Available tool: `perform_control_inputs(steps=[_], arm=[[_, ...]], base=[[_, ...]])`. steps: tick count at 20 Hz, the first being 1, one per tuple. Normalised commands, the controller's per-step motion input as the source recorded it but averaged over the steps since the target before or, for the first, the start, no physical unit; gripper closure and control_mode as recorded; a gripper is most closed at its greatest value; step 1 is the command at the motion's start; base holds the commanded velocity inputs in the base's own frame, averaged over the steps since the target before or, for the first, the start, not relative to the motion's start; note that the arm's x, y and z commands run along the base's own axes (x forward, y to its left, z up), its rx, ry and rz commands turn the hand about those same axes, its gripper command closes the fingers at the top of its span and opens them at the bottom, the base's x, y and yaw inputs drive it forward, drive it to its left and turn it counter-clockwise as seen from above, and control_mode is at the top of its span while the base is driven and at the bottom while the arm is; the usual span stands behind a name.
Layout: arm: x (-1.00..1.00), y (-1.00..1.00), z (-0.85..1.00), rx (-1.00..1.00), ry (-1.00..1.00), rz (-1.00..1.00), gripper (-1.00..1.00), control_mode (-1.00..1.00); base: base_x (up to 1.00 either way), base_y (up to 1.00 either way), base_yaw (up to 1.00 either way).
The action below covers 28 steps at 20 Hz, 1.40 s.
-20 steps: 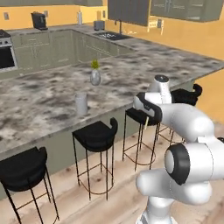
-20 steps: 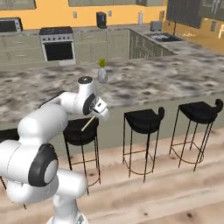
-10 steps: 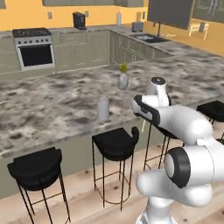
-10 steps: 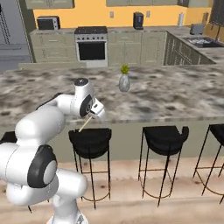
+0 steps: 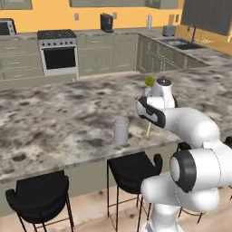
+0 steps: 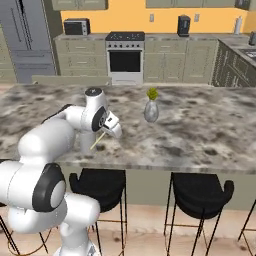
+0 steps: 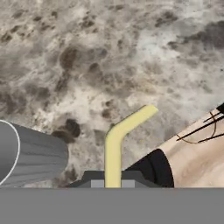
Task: Take a straw from the drawer in front and place it inside the glass cup on the dining counter.
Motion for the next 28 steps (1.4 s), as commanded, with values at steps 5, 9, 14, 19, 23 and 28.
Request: perform_control_inputs(steps=[5, 9, 14, 19, 23, 28], arm=[[0.00, 0.00, 0.00, 0.00, 0.00, 0.00, 1.00, 1.00], [0.00, 0.00, 0.00, 0.00, 0.00, 0.00, 1.00, 1.00], [0.22, -0.06, 0.00, 0.00, 0.00, 0.16, 1.00, -1.00], [0.10, -0.32, 0.11, 0.00, -0.06, 0.30, 1.00, -1.00], [0.01, -0.32, 0.56, -0.03, -0.25, 0.27, 1.00, -1.00], [-0.04, -0.14, 0.59, 0.00, -0.30, 0.25, 1.00, -1.00]], base=[[0.82, -0.06, 0.29], [0.71, -0.09, 0.34], [0.38, -0.07, 0.23], [0.00, 0.00, 0.00], [0.00, 0.00, 0.00], [0.00, 0.00, 0.00]])
